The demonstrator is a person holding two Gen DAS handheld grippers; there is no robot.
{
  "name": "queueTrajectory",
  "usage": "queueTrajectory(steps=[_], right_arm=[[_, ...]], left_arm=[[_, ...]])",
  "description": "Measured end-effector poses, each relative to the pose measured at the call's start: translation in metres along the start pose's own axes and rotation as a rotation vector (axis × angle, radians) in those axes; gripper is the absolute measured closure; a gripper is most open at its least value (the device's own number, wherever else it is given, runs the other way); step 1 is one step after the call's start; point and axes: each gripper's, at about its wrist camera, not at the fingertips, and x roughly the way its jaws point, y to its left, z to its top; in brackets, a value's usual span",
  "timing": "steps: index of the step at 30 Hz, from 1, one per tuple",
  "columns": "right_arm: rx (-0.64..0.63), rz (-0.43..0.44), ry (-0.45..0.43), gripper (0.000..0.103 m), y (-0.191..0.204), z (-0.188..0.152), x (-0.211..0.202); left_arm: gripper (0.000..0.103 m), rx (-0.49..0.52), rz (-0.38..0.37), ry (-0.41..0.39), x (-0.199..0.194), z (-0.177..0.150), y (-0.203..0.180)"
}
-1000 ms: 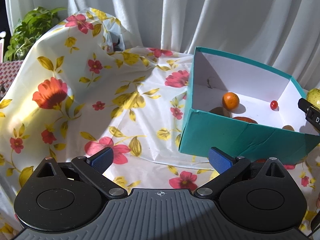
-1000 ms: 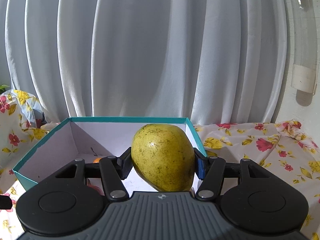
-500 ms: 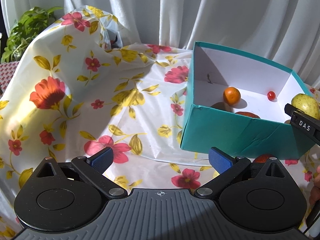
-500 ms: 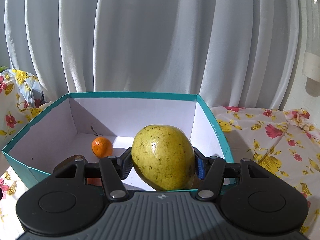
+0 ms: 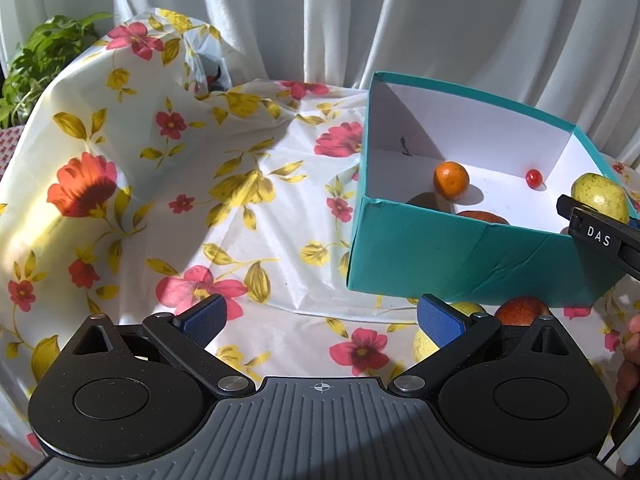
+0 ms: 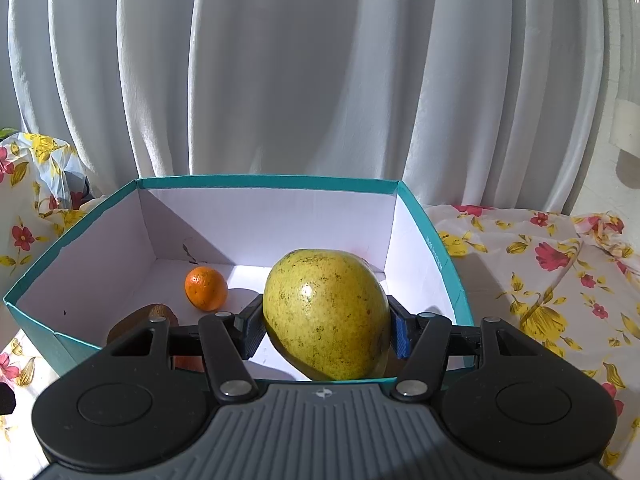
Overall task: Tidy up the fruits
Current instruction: 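Lower the yellow-green pear into the teal box and open the right tool, then move the left tool onto the pale yellow pear and close on it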
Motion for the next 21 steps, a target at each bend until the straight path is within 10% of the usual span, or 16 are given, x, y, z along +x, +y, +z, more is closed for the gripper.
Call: queueTrajectory(steps=[10,15,21], right_arm=[[-0.013,-0.003,-0.070,0.042,0.000,0.005,-0.020],[0.050,-0.006,-0.222,0.005,-0.015,0.007,-0.067],[0.097,0.021,-0.302,0.000,-0.027,-0.010,-0.113]], left_arm=[[0.000,0.019,-0.027,-0.001,-0.003,-0.003,-0.001],[0.000,0.061,-0.052,-0.048,-0.006,-0.009,-0.008],[0.000,0.132,-0.082,-0.051,0.002,-0.024,-0.023]])
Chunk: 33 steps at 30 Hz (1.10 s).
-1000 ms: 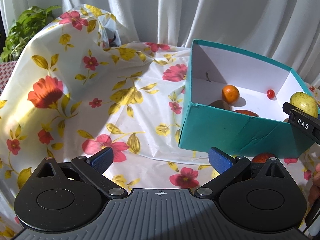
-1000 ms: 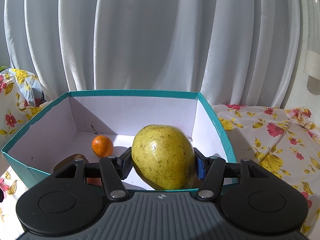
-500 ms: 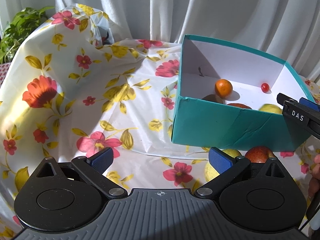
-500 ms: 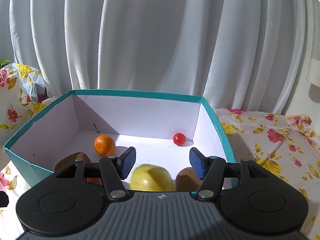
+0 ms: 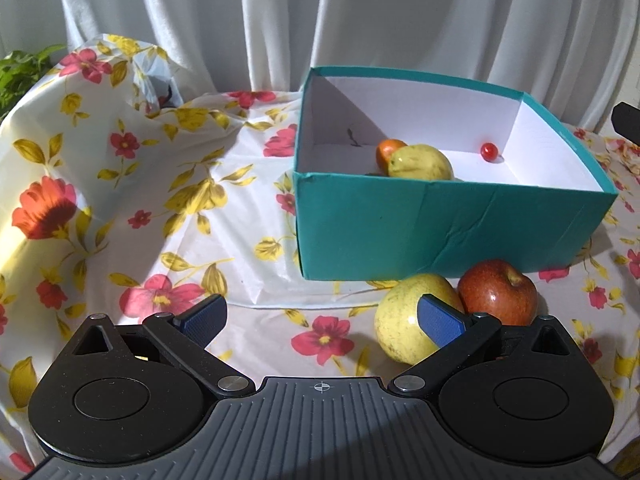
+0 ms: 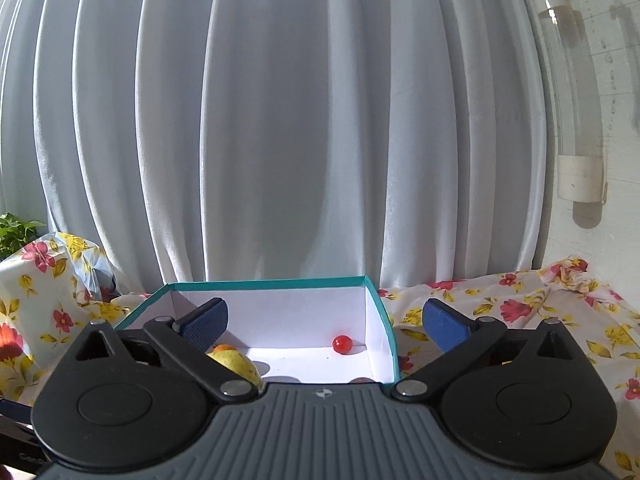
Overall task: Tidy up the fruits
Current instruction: 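Move the left tool onto the pale yellow pear and close on it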
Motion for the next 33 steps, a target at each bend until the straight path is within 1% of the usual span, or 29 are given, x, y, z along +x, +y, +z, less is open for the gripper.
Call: queueTrajectory(steps=[4,6,11,15,17,25,29,33], right_arm=[[0.022,0.000,0.015,0.000,-0.008,-0.005,-0.013],[0.021,-0.021,0.018,0.000,-0.010,-0.007,-0.016],[0.031,-0.061,0.031,0.000,-0.016,-0.013,-0.025],[0.038,-0.080,0.037,0.000,-0.021,-0.017,-0.031],[0.047,-0.086,0.040,0.000,-0.022,-0.018,-0.032],[0.054,-0.086,0.071,0.000,-0.022,-0.026,-0.031],[0.054,-0.083,0.087,0.000,-0.021,-0.028,-0.028],[0.060,-0.084,0.100,0.000,-0.018,-0.030,-0.024]], left_arm=[[0.000,-0.015,-0.031,0.007,0.006,-0.006,-0.004],[0.000,-0.012,-0.034,0.020,0.011,-0.008,-0.007],[0.000,0.047,-0.028,0.013,0.014,-0.013,-0.022],[0.000,0.086,-0.049,0.015,0.017,-0.017,-0.032],[0.000,0.101,-0.061,0.015,0.020,-0.020,-0.035],[0.000,0.176,-0.052,-0.008,0.035,-0.022,-0.048],[0.000,0.186,-0.042,-0.007,0.042,-0.022,-0.049],[0.000,0.191,-0.066,-0.012,0.048,-0.023,-0.046]])
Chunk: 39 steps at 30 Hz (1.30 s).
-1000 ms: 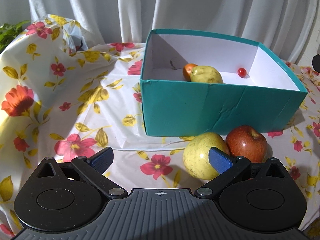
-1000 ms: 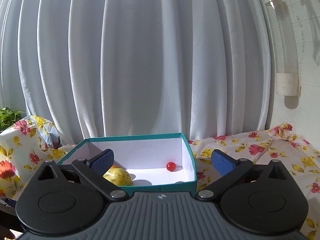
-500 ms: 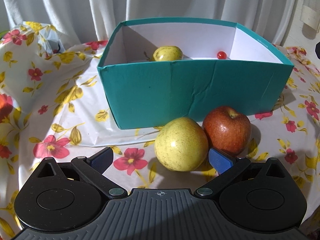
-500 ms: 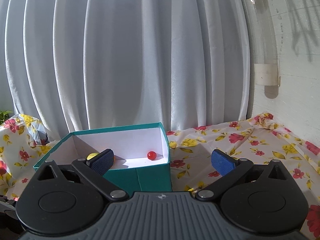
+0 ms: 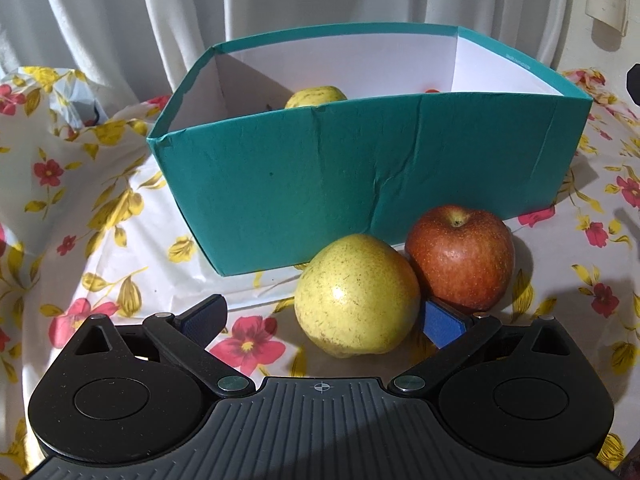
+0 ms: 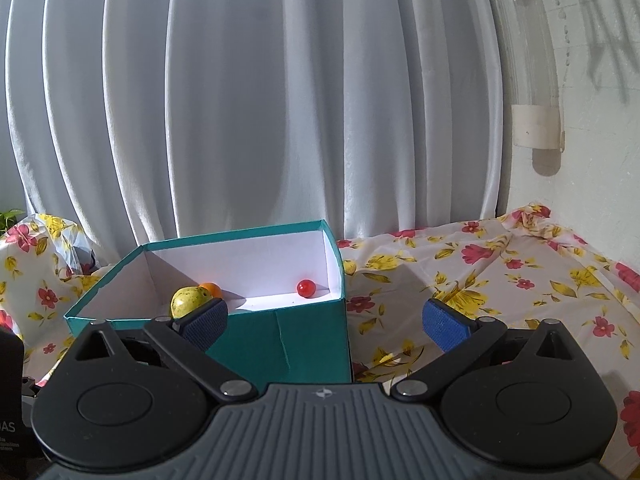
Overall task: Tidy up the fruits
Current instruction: 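Move the left tool onto the pale yellow pear and close on it, then lift the pale pear with the left tool while the right tool grasps the red apple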
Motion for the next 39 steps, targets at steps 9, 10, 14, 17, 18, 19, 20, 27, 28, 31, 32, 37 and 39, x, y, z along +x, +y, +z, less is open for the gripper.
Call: queueTrajectory(steps=[9,10,14,17,18,19,20,27,28,31,32,37,39], right_arm=[[-0.023,0.002,0.019,0.000,0.009,-0.003,0.007],[-0.024,0.001,0.021,0.000,0.010,-0.002,0.007],[-0.029,-0.001,0.025,0.000,0.012,-0.003,0.006],[-0.031,0.001,0.034,0.000,0.015,-0.004,0.005],[-0.032,0.004,0.037,0.000,0.017,-0.004,0.005],[-0.035,0.004,0.037,0.000,0.018,-0.004,0.005],[-0.039,0.005,0.037,0.000,0.020,-0.005,0.004],[-0.083,0.016,0.032,0.000,0.032,-0.009,-0.001],[-0.090,0.010,0.030,0.000,0.035,-0.011,-0.001],[-0.094,-0.014,0.021,0.000,0.041,-0.016,-0.003],[-0.094,-0.020,0.021,0.000,0.044,-0.017,-0.003],[-0.118,-0.033,0.018,0.000,0.058,-0.029,0.000],[-0.117,-0.038,0.037,0.000,0.064,-0.036,0.004]], left_arm=[[0.020,0.016,-0.101,0.012,0.012,-0.003,0.003],[0.020,0.027,-0.098,0.006,0.012,-0.003,0.001],[0.022,0.010,-0.112,0.008,0.015,0.000,0.004],[0.032,0.020,-0.124,-0.002,0.016,0.002,0.002],[0.033,0.029,-0.123,-0.003,0.016,0.002,0.000],[0.033,0.030,-0.118,-0.004,0.015,0.002,-0.001],[0.033,0.026,-0.118,-0.005,0.015,0.001,-0.001],[0.033,-0.005,-0.114,-0.026,-0.011,0.000,0.010],[0.033,-0.010,-0.110,-0.036,-0.018,0.000,0.012],[0.033,-0.039,-0.109,-0.060,-0.035,-0.001,0.021],[0.033,-0.041,-0.102,-0.066,-0.040,-0.002,0.022],[0.033,-0.073,-0.080,-0.079,-0.056,-0.004,0.034],[0.033,-0.085,-0.080,-0.085,-0.059,-0.005,0.038]])
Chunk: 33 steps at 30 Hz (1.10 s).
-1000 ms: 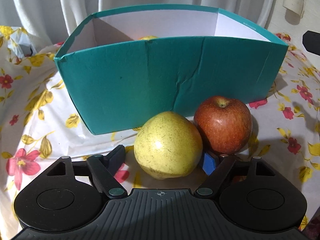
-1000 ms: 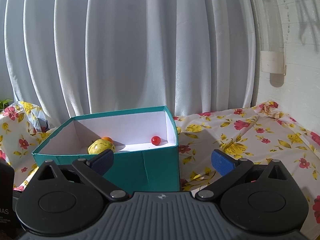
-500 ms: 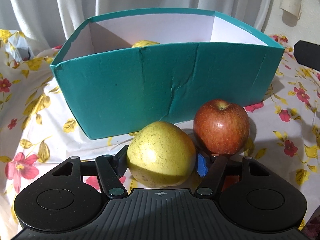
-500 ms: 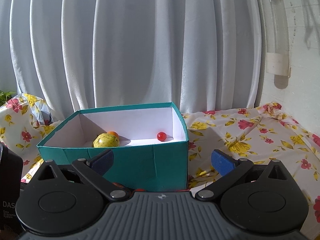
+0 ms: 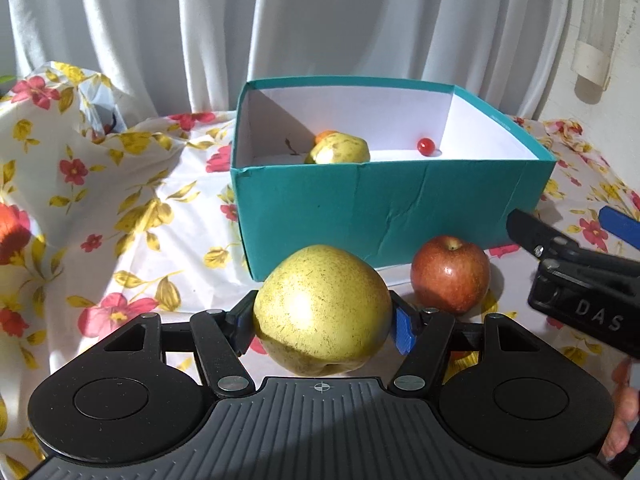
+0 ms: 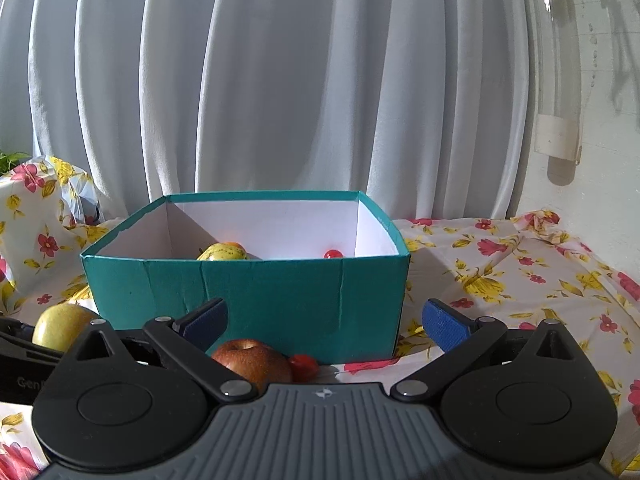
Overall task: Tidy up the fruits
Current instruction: 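Lift the pale pear with the left tool while the right tool grasps the red apple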
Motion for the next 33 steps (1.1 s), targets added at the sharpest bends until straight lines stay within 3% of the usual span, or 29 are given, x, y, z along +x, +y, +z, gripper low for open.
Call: queueTrajectory(steps=[13,19,23,26,29,33], right_arm=[[-0.018,0.039,0.129,0.002,0.033,-0.028,0.040],[-0.021,0.041,0.179,0.019,0.046,-0.036,0.059],[-0.012,0.042,0.219,0.036,0.049,-0.040,0.070],[-0.011,0.034,0.220,0.036,0.050,-0.040,0.071],[-0.038,0.041,0.230,0.028,0.054,-0.040,0.073],[-0.037,0.040,0.237,0.028,0.054,-0.039,0.074]], left_arm=[[0.033,-0.044,0.011,-0.009,-0.005,-0.002,0.024],[0.033,-0.059,0.019,-0.007,-0.003,-0.001,0.033],[0.033,-0.069,0.023,-0.001,-0.002,-0.001,0.038],[0.033,-0.076,0.022,0.002,-0.001,-0.001,0.040],[0.033,-0.076,0.020,0.005,0.000,0.000,0.039],[0.033,-0.069,0.013,0.007,0.000,0.001,0.037]])
